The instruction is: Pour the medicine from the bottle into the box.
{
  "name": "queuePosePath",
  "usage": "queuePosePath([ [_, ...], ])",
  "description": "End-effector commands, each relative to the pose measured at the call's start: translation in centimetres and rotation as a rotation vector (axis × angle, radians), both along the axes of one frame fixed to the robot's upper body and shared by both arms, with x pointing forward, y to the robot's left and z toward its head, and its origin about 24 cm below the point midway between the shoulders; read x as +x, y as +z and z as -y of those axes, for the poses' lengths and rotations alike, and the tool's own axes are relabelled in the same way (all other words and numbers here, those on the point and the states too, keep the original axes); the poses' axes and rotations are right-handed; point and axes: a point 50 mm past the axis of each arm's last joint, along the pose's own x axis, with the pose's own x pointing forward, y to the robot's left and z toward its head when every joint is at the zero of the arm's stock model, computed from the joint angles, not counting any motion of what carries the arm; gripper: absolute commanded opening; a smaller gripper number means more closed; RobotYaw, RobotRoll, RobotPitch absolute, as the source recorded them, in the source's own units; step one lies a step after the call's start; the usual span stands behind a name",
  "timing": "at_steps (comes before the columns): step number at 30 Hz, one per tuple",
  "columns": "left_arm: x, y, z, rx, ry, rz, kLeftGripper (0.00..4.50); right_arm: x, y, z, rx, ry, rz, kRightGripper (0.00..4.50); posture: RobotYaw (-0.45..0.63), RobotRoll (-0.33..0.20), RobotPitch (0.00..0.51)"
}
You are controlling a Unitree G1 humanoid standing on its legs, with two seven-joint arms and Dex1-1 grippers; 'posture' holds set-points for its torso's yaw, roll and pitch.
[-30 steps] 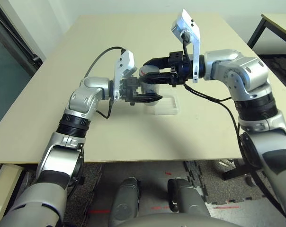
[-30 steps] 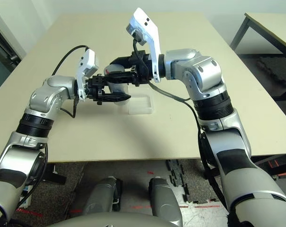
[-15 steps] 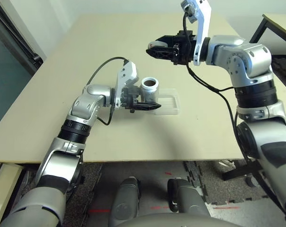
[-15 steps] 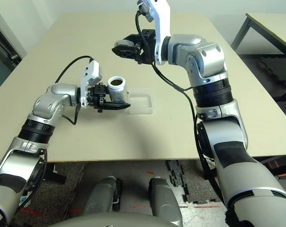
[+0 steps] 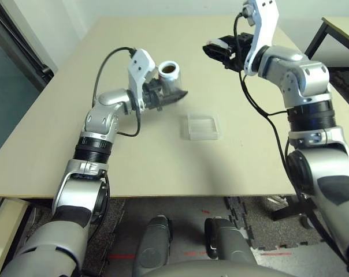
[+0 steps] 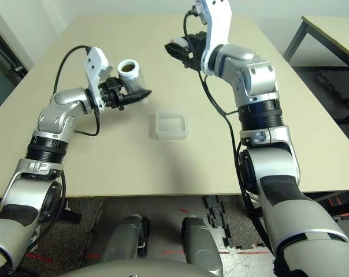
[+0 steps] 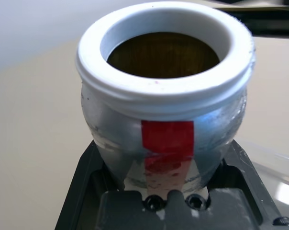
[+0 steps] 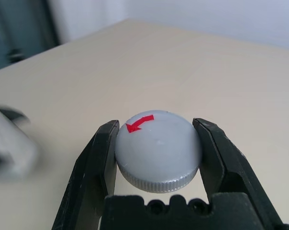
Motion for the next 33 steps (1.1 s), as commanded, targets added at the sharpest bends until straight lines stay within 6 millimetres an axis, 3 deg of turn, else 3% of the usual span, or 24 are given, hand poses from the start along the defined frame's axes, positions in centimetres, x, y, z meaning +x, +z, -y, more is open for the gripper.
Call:
queuePosePath([
  [1, 1.0, 0.1, -2.3, -0.048, 0.202, 0.051, 2.54, 0.3, -1.8, 2.9, 0.042, -0.157, 0.006, 2.59, 0.13, 0.000, 0.087],
  [5, 1.4, -0.2, -3.6, -0.081, 0.307, 0.071, 2.54, 0.2, -3.4, 4.7, 0.066, -0.277, 0.001, 2.59, 0.13, 0.000, 0.089],
  [8, 1.6, -1.1, -4.1, -0.092, 0.365, 0.057, 2.54, -0.4, -5.9, 6.5, 0.090, -0.386, -0.039, 2.59, 0.13, 0.000, 0.091],
  [12, 1.8, -2.4, -4.1, -0.091, 0.391, 0.030, 2.54, -1.2, -8.0, 7.1, 0.096, -0.444, -0.077, 2.59, 0.12, 0.000, 0.094],
  [18, 2.1, -3.7, -4.0, -0.119, 0.437, -0.020, 2.54, -2.1, -10.5, 6.9, 0.115, -0.473, -0.135, 2.59, 0.11, 0.000, 0.095],
  [33, 2.4, -5.3, -5.1, -0.078, 0.600, -0.072, 2.54, -3.1, -13.8, 4.4, 0.107, -0.380, -0.268, 2.59, 0.12, 0.000, 0.089],
])
